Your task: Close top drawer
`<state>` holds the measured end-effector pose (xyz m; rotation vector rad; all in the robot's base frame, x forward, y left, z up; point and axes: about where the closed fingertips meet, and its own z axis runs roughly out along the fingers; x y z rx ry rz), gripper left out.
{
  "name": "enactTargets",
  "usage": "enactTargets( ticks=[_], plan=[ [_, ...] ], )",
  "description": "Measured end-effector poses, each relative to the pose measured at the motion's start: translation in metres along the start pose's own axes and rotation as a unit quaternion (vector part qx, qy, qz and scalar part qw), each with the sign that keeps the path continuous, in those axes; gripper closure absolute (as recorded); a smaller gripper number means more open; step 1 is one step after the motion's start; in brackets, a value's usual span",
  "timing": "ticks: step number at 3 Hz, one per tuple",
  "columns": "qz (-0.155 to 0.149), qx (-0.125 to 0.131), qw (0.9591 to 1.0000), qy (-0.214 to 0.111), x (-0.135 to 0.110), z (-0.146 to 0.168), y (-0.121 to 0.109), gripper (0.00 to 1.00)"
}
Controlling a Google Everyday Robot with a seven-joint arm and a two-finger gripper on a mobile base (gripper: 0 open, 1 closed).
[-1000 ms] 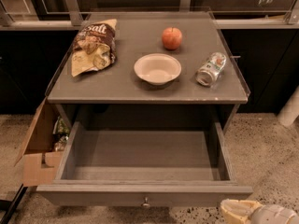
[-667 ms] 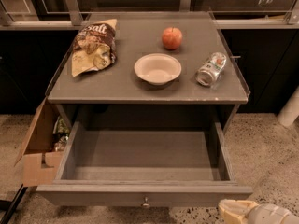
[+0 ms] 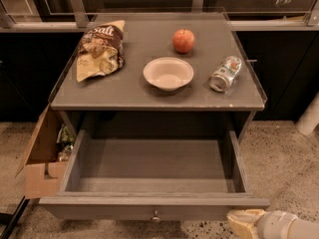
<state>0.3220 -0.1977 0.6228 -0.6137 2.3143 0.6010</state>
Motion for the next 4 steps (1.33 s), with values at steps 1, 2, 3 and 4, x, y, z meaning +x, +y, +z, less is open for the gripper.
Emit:
enactTargets(
  ticks=[1, 2, 3, 4],
  plan=[
    [-0.008, -0.01, 0.9999, 0.006, -0.002, 0.01, -0.005, 1.0],
    [-0.021, -0.02, 0.9995, 0.011, -0.01, 0.022, -0.01, 1.0],
    [-0.037, -0.017, 0.9991, 0.008, -0.025, 0.032, -0.018, 1.0],
    [-0.037, -0.017, 0.9991, 0.008, -0.024, 0.031, -0.017, 1.0]
  ],
)
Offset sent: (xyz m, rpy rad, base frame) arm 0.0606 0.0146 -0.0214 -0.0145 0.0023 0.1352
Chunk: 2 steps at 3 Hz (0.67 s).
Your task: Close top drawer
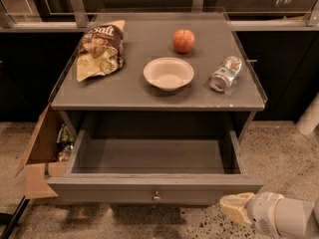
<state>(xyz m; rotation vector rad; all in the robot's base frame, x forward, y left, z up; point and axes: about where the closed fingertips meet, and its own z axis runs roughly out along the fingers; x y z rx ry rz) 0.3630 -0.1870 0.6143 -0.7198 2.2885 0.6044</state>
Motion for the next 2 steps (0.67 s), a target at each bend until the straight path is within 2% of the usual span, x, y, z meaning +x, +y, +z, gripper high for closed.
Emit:
enactTargets(
  ticks=[1, 2],
  plan=[
    [-0.019, 0.003, 0.9998, 0.008, -0.0183, 0.0183, -0.0125, 1.0],
    [-0.025, -0.003, 0.9997, 0.005, -0.0199, 0.021, -0.0098, 1.0]
  ],
)
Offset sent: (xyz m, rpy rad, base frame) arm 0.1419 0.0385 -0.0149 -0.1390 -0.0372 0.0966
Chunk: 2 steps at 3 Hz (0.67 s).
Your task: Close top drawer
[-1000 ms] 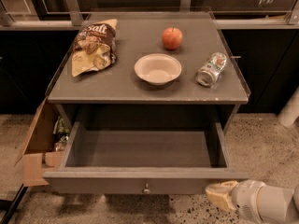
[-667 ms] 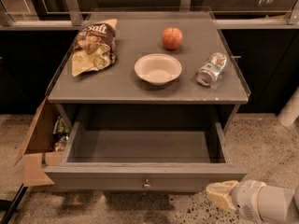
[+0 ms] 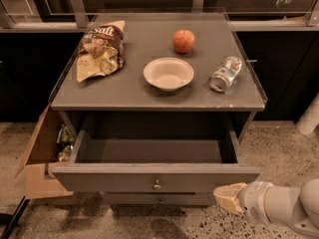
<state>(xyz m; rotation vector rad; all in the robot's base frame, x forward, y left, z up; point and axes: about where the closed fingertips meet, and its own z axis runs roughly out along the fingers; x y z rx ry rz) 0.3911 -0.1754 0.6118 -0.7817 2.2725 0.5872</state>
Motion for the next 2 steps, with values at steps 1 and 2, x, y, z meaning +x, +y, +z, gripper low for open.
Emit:
enactTargets(
  ticks=[1, 2],
  plan=[
    [-0.015, 0.009, 0.9998, -0.006, -0.0137, 0.0048, -0.0159, 1.0],
    [-0.024, 0.012, 0.9996, -0.007, -0.0205, 0.0076, -0.0242, 1.0]
  ],
)
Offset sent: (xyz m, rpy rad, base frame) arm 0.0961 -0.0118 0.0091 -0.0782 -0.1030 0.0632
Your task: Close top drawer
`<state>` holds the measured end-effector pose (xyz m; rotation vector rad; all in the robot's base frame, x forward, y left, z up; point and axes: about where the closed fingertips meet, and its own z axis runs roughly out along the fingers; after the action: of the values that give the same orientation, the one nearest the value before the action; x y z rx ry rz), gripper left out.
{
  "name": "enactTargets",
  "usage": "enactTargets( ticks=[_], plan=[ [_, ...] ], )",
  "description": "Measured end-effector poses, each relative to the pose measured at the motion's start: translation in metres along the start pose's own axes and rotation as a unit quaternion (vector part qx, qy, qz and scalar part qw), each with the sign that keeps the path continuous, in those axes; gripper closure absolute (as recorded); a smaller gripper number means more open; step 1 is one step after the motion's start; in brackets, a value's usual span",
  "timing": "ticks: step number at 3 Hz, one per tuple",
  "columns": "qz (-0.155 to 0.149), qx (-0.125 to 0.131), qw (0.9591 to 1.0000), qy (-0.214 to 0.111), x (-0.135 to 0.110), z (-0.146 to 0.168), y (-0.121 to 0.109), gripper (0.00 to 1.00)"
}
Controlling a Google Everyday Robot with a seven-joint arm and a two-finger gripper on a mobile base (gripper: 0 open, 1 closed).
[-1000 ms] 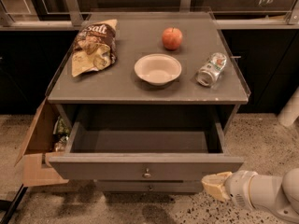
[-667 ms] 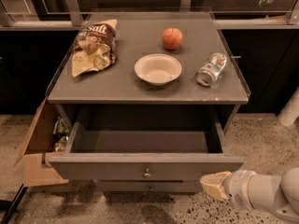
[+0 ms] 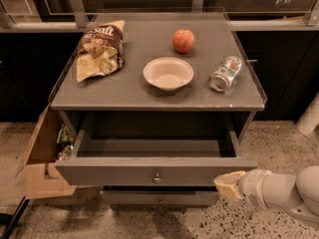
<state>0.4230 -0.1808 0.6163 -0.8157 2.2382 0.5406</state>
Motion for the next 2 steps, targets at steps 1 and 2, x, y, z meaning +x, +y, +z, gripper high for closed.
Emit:
enactTargets(
  ticks=[1, 2],
  plan=[
    [-0.012, -0.003, 0.9999, 0.004, -0.0114, 0.0113, -0.0176, 1.0],
    [-0.012, -0.003, 0.9999, 0.004, -0.0106, 0.0107, -0.0165, 1.0]
  ],
)
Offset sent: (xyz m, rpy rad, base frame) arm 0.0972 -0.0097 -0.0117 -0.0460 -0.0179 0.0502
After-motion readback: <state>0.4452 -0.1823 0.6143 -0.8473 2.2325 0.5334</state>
